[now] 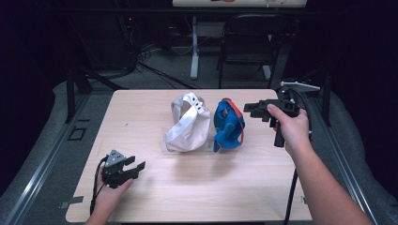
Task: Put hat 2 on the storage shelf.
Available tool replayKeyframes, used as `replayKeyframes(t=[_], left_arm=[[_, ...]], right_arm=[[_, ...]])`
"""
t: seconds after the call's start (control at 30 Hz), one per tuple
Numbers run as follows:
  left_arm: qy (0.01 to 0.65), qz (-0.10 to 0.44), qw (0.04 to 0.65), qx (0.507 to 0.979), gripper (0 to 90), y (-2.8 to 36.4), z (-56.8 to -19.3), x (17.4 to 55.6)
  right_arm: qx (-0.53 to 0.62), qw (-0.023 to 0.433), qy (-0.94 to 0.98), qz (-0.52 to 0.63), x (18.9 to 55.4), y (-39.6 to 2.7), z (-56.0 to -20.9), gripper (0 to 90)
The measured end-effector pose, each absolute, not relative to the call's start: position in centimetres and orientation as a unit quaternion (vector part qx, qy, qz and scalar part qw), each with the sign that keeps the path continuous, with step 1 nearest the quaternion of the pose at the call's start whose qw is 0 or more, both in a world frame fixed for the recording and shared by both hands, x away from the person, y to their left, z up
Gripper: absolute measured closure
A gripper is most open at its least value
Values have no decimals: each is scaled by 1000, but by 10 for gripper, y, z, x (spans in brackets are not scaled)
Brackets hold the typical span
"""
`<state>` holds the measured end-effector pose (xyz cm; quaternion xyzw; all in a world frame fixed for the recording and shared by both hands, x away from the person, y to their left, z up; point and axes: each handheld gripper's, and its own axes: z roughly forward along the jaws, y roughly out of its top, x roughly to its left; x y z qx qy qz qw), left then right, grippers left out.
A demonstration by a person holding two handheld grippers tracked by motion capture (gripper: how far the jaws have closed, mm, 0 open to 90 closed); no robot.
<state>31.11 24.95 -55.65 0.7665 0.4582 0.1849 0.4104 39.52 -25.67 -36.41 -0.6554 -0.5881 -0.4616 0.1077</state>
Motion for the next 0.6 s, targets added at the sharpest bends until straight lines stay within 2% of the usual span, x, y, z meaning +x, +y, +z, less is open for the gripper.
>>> replayKeyframes(t=[0.33, 0.6], left_arm=[[460, 186, 410, 765, 462, 250, -558, 311], [461, 186, 408, 766, 457, 250, -558, 311]], right_arm=[[-634, 79, -617, -459, 377, -254, -380, 438], [-613, 48, -641, -460, 356, -251, -397, 426]])
